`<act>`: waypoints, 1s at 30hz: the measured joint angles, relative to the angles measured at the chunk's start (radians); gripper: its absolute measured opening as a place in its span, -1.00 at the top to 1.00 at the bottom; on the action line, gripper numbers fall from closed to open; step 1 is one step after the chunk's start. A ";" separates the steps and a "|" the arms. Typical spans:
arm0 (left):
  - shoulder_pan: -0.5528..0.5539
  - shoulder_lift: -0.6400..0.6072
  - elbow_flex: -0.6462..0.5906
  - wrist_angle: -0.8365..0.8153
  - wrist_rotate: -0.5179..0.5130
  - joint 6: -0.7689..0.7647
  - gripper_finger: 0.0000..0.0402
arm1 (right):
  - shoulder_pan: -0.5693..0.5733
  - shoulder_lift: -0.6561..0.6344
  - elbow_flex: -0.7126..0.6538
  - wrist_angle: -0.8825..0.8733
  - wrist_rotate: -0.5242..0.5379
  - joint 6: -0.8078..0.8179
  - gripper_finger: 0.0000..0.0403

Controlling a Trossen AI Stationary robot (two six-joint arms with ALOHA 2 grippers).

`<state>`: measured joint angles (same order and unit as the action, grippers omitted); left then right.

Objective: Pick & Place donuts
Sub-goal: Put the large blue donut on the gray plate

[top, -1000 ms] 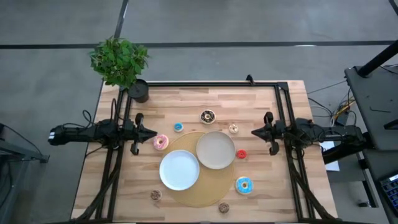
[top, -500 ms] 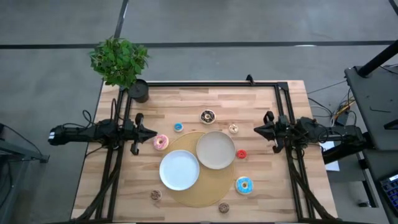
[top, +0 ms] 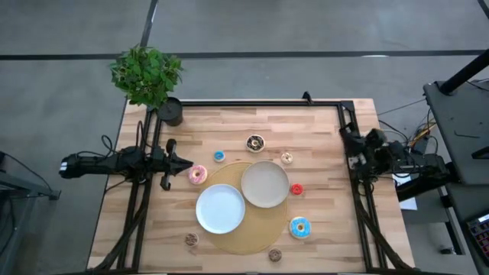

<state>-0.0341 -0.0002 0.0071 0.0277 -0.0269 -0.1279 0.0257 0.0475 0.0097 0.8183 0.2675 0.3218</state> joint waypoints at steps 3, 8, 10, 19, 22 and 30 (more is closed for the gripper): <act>0.000 0.000 0.000 0.000 0.000 0.000 1.00 | 0.000 0.000 0.000 0.101 0.039 -0.019 0.96; 0.000 0.000 0.000 0.000 0.000 0.000 1.00 | 0.000 0.000 0.018 0.195 0.053 -0.025 0.96; 0.000 0.000 0.000 0.000 0.000 0.000 1.00 | 0.000 0.000 0.044 0.193 0.053 -0.026 0.96; 0.000 0.000 0.000 -0.001 0.000 0.000 1.00 | 0.000 0.074 0.211 0.171 0.051 -0.103 0.96; 0.000 0.000 0.000 -0.001 0.000 0.000 1.00 | 0.000 0.120 0.275 0.140 0.051 -0.105 0.96; 0.000 0.000 0.000 -0.002 0.000 0.000 1.00 | 0.000 0.281 0.483 -0.102 0.046 -0.043 0.96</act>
<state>-0.0345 -0.0002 0.0071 0.0261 -0.0265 -0.1276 0.0257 0.3288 0.4923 0.7165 0.3134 0.2786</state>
